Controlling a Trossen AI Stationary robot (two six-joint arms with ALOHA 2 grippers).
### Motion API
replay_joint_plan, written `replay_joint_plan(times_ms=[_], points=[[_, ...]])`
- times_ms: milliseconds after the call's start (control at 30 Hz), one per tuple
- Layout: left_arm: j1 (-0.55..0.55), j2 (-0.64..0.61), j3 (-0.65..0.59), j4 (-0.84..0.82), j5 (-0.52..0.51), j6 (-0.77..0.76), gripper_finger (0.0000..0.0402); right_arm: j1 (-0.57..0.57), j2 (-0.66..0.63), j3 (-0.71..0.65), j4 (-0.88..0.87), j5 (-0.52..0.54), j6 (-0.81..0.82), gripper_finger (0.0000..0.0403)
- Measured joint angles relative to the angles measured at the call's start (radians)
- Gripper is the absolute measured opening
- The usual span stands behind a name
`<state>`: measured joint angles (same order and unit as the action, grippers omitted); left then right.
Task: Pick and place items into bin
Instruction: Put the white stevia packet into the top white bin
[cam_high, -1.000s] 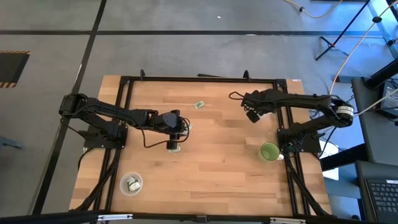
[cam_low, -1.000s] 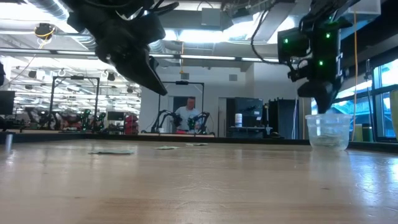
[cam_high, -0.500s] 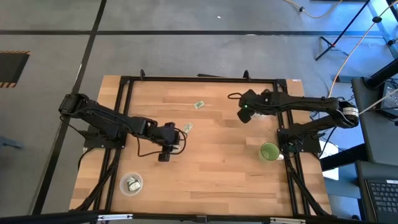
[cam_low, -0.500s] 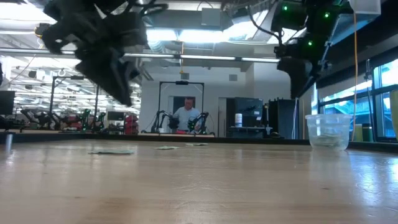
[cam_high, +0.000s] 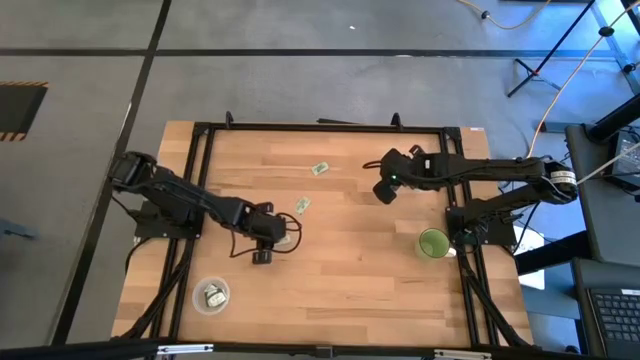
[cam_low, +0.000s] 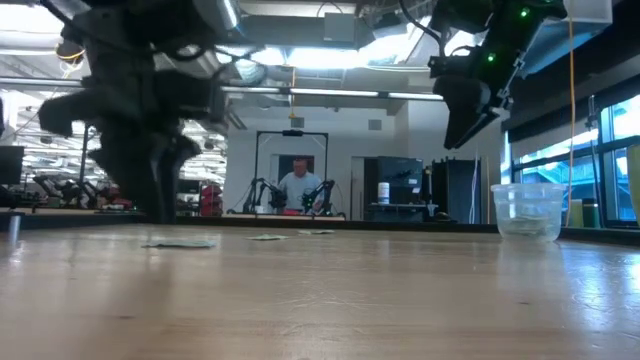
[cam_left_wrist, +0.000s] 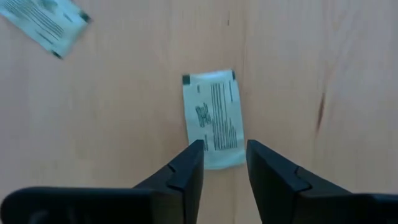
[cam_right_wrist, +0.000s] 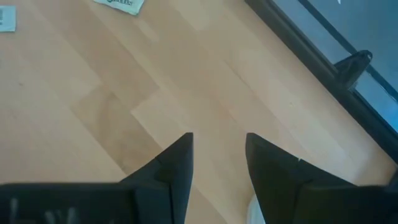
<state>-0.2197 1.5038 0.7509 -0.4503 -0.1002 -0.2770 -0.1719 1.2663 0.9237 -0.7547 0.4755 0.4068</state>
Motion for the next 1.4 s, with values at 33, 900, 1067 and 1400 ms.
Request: replay_joint_plan(times_ms=[33, 900, 1067, 1400], points=[[0.0, 0.015, 0.0, 0.001, 0.008, -0.002, 0.0117, 0.001, 0.0, 0.0, 0.0, 0.0, 0.0, 0.0149], [0.007, 0.07, -0.003, 0.001, 0.051, 0.067, 0.0003, 0.075, 0.0, 0.0, 0.308, -0.187, -0.334, 0.015], [0.009, 0.023, -0.005, 0.03, 0.052, 0.074, 0.0002, 0.143, 0.0, 0.0, 0.398, -0.273, -0.543, 0.015], [0.075, -0.014, -0.003, 0.352, 0.269, -0.014, 0.0003, 0.303, 0.058, 0.0, 0.473, -0.277, -0.84, 0.0149]])
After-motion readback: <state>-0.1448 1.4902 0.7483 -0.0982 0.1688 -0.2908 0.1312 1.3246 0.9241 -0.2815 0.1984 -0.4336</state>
